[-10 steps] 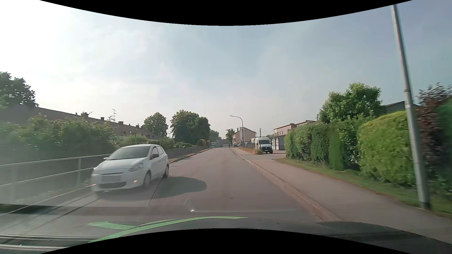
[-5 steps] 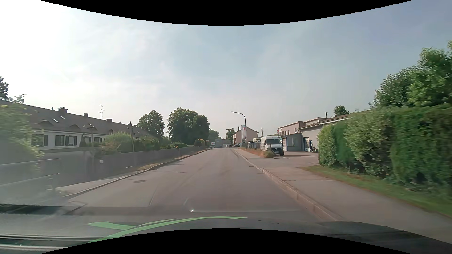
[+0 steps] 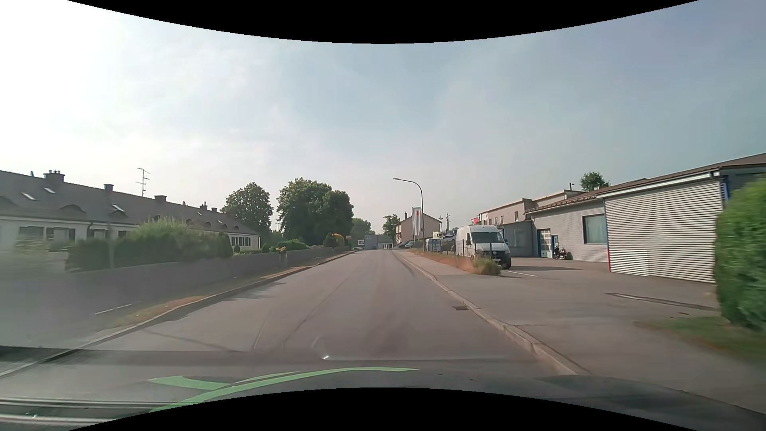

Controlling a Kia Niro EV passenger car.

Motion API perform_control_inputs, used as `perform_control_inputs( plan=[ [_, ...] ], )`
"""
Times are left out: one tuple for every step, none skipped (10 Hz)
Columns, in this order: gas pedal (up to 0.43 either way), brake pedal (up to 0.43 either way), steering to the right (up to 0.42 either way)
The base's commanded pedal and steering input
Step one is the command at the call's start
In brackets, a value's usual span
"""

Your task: Follow the waypoints while adhering to traffic rules and regulations

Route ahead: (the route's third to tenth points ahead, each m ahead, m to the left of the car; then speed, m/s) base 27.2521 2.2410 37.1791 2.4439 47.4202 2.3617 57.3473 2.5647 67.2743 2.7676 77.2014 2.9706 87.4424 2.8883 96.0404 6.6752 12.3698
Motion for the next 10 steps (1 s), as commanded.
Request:
perform_control_inputs(
  plan=[
    [0.11, 0.0, -0.001],
    [0.11, 0.0, -0.001],
    [0.11, 0.0, -0.001],
    [0.11, 0.0, -0.001],
    [0.098, 0.0, -0.001],
    [0.098, 0.0, -0.001],
    [0.098, 0.0, -0.001],
    [0.098, 0.0, -0.001],
    [0.098, 0.0, -0.001],
    [0.098, 0.0, 0.0]
  ],
)
